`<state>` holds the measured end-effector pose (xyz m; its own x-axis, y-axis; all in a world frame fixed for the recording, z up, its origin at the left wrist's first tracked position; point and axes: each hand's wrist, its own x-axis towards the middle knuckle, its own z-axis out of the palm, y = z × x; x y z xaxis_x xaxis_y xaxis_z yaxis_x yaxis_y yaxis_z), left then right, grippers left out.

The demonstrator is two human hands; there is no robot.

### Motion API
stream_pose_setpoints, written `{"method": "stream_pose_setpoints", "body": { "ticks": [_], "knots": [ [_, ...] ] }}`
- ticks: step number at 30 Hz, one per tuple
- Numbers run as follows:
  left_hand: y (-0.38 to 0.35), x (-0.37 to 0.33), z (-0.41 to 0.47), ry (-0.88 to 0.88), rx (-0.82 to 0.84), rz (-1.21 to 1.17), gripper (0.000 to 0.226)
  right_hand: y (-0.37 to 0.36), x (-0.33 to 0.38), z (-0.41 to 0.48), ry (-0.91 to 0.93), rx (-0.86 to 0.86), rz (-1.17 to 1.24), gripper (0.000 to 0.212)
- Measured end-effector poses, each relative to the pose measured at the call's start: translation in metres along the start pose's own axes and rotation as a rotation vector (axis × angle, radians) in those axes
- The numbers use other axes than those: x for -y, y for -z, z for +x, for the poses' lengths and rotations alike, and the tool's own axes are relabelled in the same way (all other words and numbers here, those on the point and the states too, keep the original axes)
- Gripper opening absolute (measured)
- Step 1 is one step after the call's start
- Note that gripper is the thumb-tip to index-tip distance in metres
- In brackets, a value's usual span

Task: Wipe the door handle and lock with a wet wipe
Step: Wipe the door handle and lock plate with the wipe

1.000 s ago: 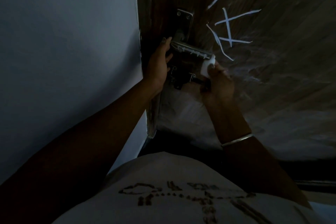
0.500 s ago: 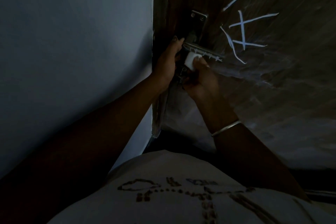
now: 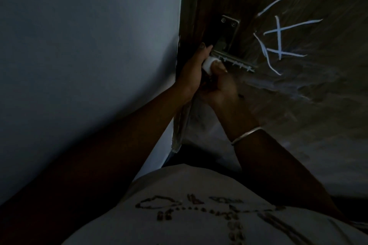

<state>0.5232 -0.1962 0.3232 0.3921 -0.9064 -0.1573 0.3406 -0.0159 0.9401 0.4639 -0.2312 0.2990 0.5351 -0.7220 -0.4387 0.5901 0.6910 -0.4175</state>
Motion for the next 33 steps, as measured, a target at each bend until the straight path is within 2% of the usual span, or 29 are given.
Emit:
{"method": "stream_pose_setpoints", "body": {
  "ticks": [5, 9, 12, 15, 17, 21, 25, 27, 29, 31, 33],
  "knots": [
    [-0.004, 0.001, -0.003, -0.019, 0.019, -0.022, 0.044, 0.015, 0.016, -0.002, 0.062, 0.059, -0.010, 0.042],
    [-0.004, 0.002, -0.001, -0.031, -0.010, -0.034, 0.047, 0.010, 0.017, -0.007, 0.016, 0.048, 0.016, 0.032],
    [-0.003, 0.000, -0.001, -0.021, -0.019, -0.047, 0.055, -0.005, 0.012, -0.006, -0.055, -0.014, 0.001, 0.041],
    [-0.006, -0.005, -0.001, -0.020, -0.046, 0.022, 0.046, -0.013, 0.009, -0.008, -0.117, 0.002, -0.167, 0.046],
    [-0.005, -0.004, -0.003, -0.019, -0.046, 0.036, 0.055, -0.011, 0.011, -0.008, -0.125, 0.027, -0.073, 0.043],
    [-0.005, -0.005, -0.007, -0.041, -0.037, 0.001, 0.058, 0.007, 0.015, -0.014, -0.110, 0.087, -0.027, 0.030],
    [-0.005, -0.005, -0.008, -0.009, -0.039, 0.014, 0.064, 0.018, 0.016, -0.025, -0.027, 0.139, -0.143, 0.036],
    [0.003, 0.005, -0.001, 0.022, -0.002, 0.050, 0.061, 0.017, 0.015, -0.032, 0.111, 0.170, -0.379, 0.024],
    [0.005, 0.003, -0.005, 0.028, 0.000, 0.065, 0.056, 0.015, 0.016, -0.039, 0.401, 0.122, -0.843, 0.015],
    [0.002, -0.003, -0.006, 0.034, -0.022, 0.047, 0.059, 0.019, 0.020, -0.038, 0.820, 0.029, -1.312, 0.013],
    [0.003, -0.003, -0.004, 0.023, -0.004, 0.066, 0.062, 0.024, 0.022, -0.035, 1.319, 0.054, -1.654, 0.017]
  ]
}}
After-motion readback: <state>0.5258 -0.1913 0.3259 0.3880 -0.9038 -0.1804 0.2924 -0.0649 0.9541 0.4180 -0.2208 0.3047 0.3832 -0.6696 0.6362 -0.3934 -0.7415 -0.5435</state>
